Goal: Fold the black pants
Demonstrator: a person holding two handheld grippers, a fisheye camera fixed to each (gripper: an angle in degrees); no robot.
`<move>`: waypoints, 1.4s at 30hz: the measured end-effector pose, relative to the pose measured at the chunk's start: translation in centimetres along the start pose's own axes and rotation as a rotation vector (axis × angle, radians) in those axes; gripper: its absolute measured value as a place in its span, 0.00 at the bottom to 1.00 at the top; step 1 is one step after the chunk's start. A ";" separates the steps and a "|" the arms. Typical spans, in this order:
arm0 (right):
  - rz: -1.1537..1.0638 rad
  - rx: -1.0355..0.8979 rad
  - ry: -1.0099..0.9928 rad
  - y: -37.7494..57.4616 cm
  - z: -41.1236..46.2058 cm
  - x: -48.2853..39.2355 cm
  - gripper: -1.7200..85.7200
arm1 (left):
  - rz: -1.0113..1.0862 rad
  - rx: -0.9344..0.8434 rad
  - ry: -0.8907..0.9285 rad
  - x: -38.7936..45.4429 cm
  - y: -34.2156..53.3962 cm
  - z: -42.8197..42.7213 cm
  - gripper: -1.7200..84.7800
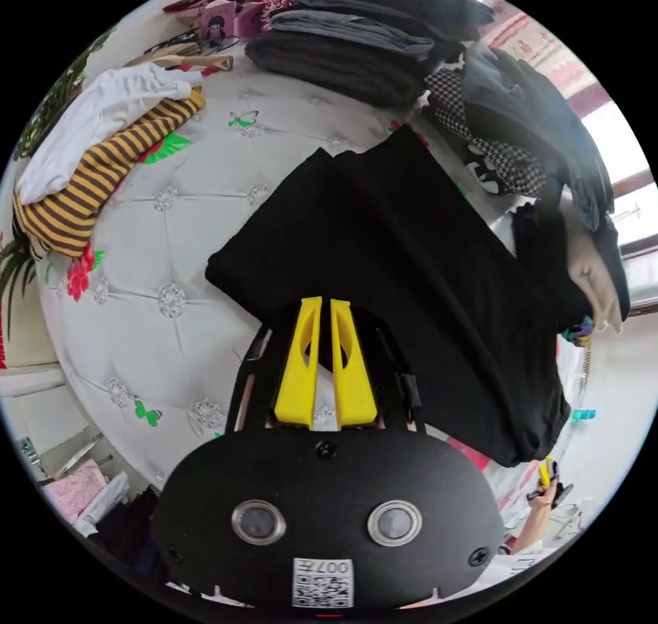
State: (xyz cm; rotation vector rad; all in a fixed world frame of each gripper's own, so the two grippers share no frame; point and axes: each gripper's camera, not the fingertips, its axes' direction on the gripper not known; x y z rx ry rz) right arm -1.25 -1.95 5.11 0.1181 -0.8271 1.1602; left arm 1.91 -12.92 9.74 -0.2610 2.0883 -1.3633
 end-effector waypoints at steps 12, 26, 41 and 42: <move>-0.298 -0.081 0.135 -0.9 5.4 -4.5 0.03 | 0.345 -0.153 -0.296 6.7 3.1 2.3 0.01; -0.609 0.038 0.079 12.3 2.1 -4.6 0.09 | 0.268 -0.090 -0.078 1.5 14.5 -2.0 0.02; -1.231 -0.159 0.246 33.0 14.5 -15.8 0.07 | 0.176 -0.058 0.089 -0.6 10.3 -2.9 0.09; -1.236 -0.157 0.238 33.0 14.1 -16.0 0.06 | 0.175 -0.058 0.092 -0.7 9.8 -2.9 0.09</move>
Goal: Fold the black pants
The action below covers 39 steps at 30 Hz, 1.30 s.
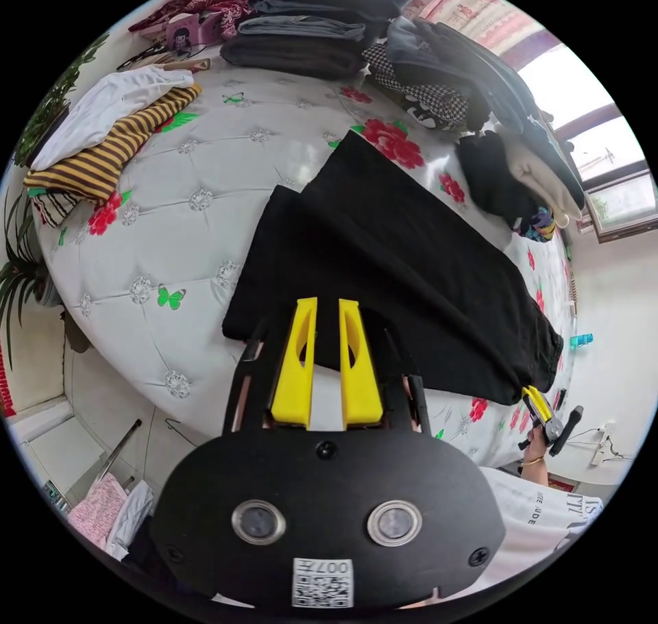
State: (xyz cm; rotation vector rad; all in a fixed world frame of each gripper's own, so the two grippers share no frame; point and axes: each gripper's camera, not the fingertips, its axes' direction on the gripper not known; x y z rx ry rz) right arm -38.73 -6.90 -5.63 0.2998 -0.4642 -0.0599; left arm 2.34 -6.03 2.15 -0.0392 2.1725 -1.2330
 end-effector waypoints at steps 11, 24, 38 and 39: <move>0.077 -0.024 -0.052 0.0 -0.3 -1.3 0.02 | -0.033 -0.010 0.038 -3.7 -9.0 1.7 0.14; -0.023 -0.044 -0.041 -3.1 -1.9 -0.5 0.02 | 0.253 0.211 0.006 -3.4 -3.5 -10.1 0.01; -0.223 -0.216 -0.139 -1.9 1.7 -0.2 0.02 | 0.066 -0.025 -0.004 -12.8 -1.1 -2.9 0.01; -0.216 -0.231 -0.148 -1.8 2.4 -0.3 0.02 | 0.052 -0.045 -0.006 -13.3 -1.1 -2.0 0.01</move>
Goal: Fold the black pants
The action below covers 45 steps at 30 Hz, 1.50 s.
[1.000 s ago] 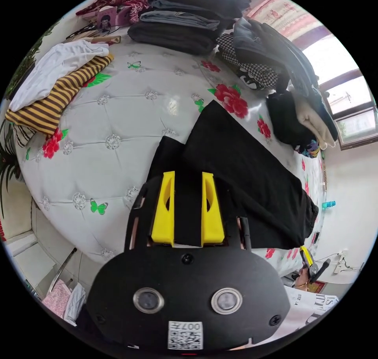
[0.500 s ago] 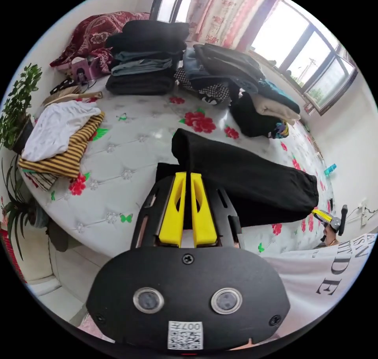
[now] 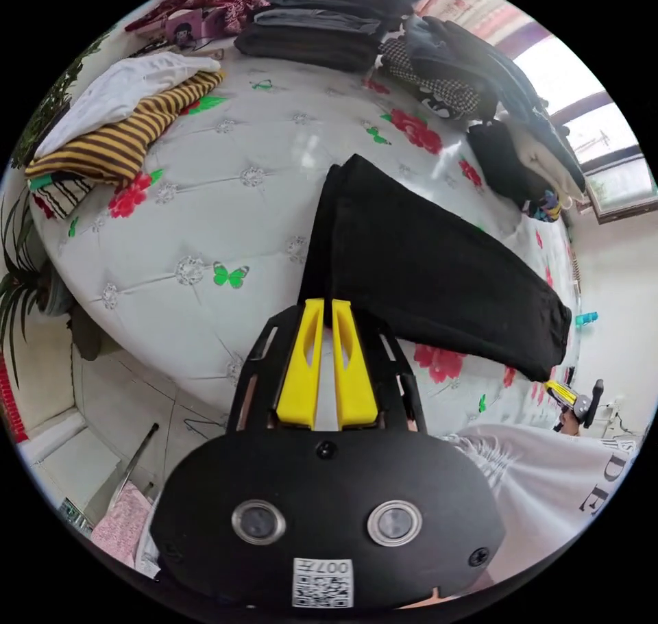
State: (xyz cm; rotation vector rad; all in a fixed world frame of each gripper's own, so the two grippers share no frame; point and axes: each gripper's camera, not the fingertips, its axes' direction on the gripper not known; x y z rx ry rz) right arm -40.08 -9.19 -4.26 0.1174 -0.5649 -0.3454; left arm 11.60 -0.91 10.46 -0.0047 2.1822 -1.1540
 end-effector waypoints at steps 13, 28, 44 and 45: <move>0.159 0.090 0.003 4.6 -2.0 2.4 0.02 | -0.240 0.120 0.138 -4.8 1.8 -2.8 0.09; 0.207 0.272 -0.070 7.9 -8.5 4.9 0.02 | -0.431 0.201 0.225 -10.1 1.9 -0.4 0.10; 0.534 0.433 -0.069 21.8 -15.1 16.6 0.02 | 0.358 0.450 0.508 16.5 2.6 -11.7 0.08; 0.559 0.443 -0.074 22.6 -15.2 17.3 0.02 | 0.411 0.435 0.513 18.7 2.9 -11.3 0.08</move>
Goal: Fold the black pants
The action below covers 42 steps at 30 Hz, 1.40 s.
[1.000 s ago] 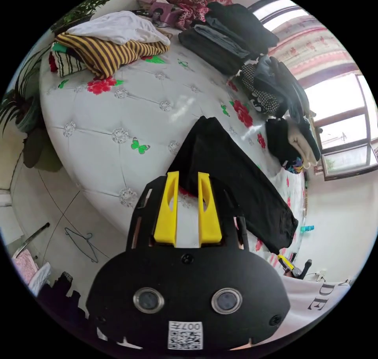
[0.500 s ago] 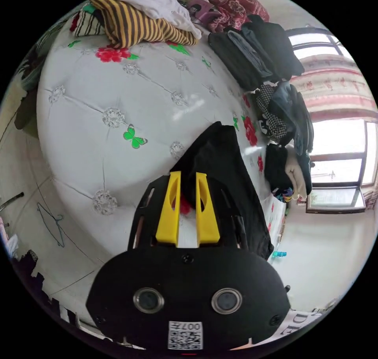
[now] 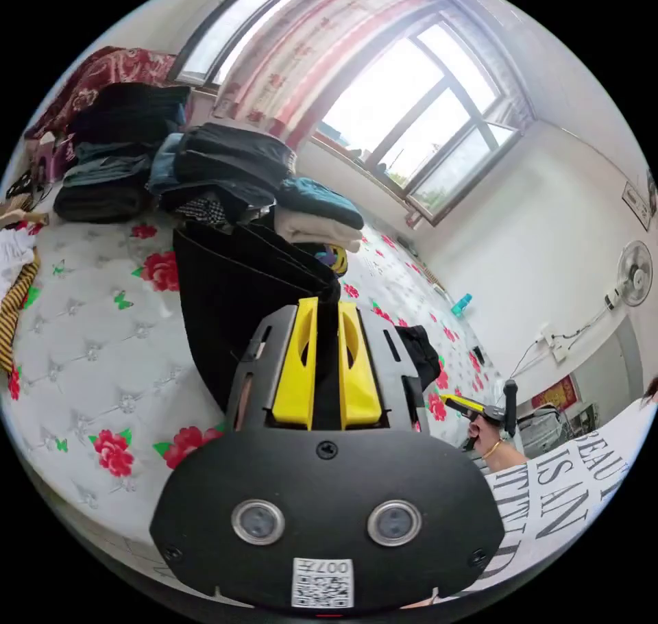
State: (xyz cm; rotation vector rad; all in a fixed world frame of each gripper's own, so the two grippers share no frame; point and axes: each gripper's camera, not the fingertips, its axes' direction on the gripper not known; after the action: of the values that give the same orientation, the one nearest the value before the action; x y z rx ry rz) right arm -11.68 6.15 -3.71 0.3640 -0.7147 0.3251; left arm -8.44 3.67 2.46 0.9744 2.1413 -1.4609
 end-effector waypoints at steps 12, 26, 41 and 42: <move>0.581 0.148 -0.214 3.5 -2.8 21.5 0.08 | 0.342 -0.650 0.187 13.2 10.9 22.6 0.11; 0.876 0.125 -0.359 -3.8 1.3 34.0 0.09 | -0.259 -0.494 -0.132 -6.5 12.4 9.9 0.11; -0.779 -0.013 -0.402 -5.4 -3.6 -10.1 0.08 | -0.464 -0.361 0.083 -16.0 10.6 8.8 0.15; -0.780 -0.077 -0.448 -4.9 -2.1 -10.9 0.08 | -0.471 -0.358 0.090 -16.4 10.8 8.7 0.16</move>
State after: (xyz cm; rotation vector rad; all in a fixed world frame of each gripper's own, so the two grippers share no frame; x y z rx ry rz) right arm -16.23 0.91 -13.61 0.6197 -0.9574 -0.5384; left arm 9.95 -7.36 2.40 0.4315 2.7034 -1.1611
